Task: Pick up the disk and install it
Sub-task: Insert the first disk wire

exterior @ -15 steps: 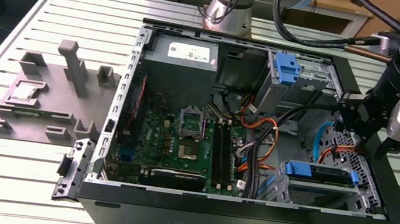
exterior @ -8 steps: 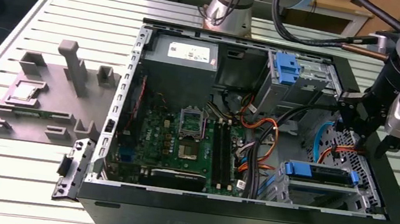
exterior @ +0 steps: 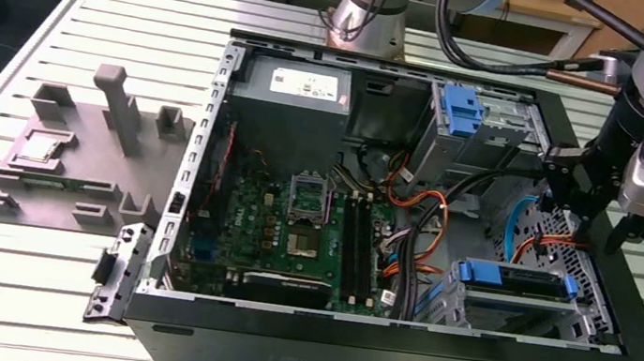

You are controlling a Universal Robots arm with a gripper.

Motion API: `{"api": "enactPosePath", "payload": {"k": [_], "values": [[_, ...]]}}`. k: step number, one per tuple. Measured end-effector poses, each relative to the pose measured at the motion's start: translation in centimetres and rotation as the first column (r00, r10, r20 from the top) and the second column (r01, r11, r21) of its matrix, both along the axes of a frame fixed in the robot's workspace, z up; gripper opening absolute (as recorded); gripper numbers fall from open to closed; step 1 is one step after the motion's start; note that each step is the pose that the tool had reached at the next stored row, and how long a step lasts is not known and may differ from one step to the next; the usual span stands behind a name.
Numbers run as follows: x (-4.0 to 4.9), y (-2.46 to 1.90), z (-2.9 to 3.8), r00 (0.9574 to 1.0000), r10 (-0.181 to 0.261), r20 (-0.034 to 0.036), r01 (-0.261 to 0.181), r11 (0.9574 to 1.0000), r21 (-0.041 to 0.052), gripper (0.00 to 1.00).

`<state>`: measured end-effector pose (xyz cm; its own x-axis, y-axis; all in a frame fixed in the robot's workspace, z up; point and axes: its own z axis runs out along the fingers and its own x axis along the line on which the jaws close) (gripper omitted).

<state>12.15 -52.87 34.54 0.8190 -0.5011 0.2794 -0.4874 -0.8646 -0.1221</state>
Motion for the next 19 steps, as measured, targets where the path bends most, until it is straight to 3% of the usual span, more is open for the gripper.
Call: {"api": "enactPosePath", "payload": {"k": [3,6,19], "values": [[0.0,0.06,-0.07,0.9999,0.013,0.0013,-0.013,0.9998,-0.0132,0.35],[-0.05,0.11,-0.09,0.9998,0.016,0.0102,-0.016,0.9994,-0.0293,0.35],[-0.31,0.4,-0.12,0.9997,0.017,0.019,-0.017,0.9994,-0.0319,0.33]]}}
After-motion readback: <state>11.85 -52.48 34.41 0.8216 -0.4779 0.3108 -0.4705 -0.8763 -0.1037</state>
